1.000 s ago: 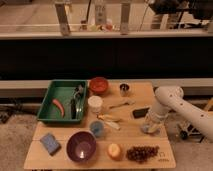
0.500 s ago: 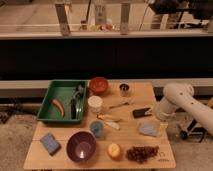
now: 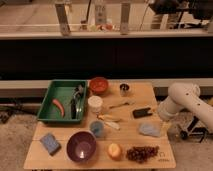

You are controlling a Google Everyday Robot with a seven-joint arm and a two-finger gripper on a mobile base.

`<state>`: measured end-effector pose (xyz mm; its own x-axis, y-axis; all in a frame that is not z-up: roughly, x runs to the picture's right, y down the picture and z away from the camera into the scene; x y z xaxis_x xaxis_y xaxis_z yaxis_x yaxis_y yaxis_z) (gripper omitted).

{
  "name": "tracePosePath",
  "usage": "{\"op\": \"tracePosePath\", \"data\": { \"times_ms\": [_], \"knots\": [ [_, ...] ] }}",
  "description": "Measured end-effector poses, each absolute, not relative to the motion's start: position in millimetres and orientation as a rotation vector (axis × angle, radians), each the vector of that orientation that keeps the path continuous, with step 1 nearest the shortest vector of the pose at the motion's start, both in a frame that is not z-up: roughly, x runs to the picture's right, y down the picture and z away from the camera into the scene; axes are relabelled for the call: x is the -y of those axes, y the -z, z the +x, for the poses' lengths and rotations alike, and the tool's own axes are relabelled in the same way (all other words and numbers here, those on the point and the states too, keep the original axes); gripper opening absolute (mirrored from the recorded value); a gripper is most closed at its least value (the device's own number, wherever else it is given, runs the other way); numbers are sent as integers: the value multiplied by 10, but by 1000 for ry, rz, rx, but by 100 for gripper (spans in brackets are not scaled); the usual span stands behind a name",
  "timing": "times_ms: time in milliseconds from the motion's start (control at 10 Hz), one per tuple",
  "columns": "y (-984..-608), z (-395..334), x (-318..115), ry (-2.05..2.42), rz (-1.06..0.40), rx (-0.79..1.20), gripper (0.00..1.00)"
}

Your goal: Place towel in table surface

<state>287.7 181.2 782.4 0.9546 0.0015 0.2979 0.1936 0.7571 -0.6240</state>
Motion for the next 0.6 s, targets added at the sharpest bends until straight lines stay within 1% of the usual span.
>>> {"op": "tracePosePath", "data": {
  "times_ms": [600],
  "knots": [
    [-7829,2862,-1806,109,-707,291,80]
  ]
}}
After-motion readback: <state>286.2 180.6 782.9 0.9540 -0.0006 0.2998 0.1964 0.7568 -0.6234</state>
